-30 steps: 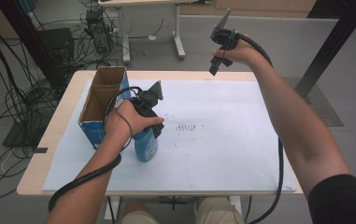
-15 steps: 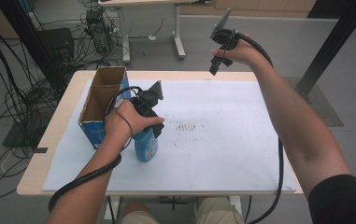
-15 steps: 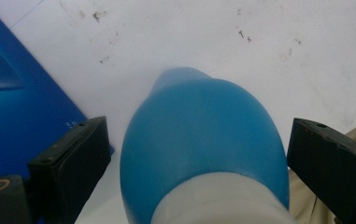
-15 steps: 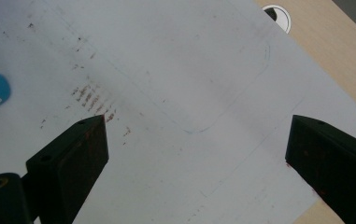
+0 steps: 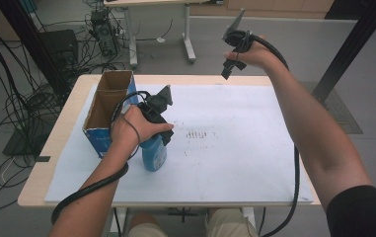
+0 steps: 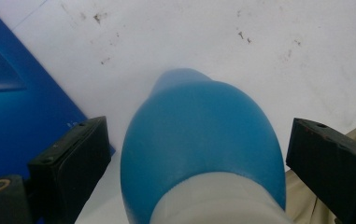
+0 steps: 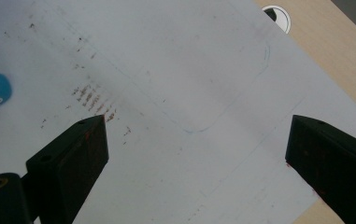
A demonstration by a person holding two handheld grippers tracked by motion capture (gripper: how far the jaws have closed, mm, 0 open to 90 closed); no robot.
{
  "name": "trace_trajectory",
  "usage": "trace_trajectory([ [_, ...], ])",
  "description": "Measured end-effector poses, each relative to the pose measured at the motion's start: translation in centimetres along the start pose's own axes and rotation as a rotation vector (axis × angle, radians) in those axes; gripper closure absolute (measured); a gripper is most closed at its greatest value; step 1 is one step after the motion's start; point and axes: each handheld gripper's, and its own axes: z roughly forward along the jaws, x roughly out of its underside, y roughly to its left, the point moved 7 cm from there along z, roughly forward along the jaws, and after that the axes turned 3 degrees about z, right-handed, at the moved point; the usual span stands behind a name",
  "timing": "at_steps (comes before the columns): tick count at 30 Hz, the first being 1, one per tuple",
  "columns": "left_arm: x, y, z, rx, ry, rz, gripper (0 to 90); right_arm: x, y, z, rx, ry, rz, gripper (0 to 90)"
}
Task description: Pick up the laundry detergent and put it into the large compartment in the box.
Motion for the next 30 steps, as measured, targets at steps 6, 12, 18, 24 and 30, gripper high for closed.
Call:
trace_trajectory([
  [6,-0.01,-0.03,0.05,0.001,-0.003,-0.002,7.0,-0.01,0.01,0.01,0.001,0.000,-0.001,5.8],
  [12,0.00,-0.12,-0.01,-0.003,-0.002,0.000,7.0,-0.01,0.06,0.02,0.002,-0.002,-0.004,5.8],
  [18,0.08,-0.06,-0.08,-0.004,-0.004,-0.003,7.0,-0.08,0.19,0.05,0.001,-0.002,-0.011,5.9],
  [24,0.20,0.12,-0.03,-0.002,-0.007,-0.008,7.1,-0.13,0.23,0.09,0.002,-0.001,-0.010,6.0],
  [30,0.21,0.15,-0.02,-0.002,-0.006,-0.010,7.1,-0.15,0.18,0.16,0.002,0.001,-0.010,6.0],
])
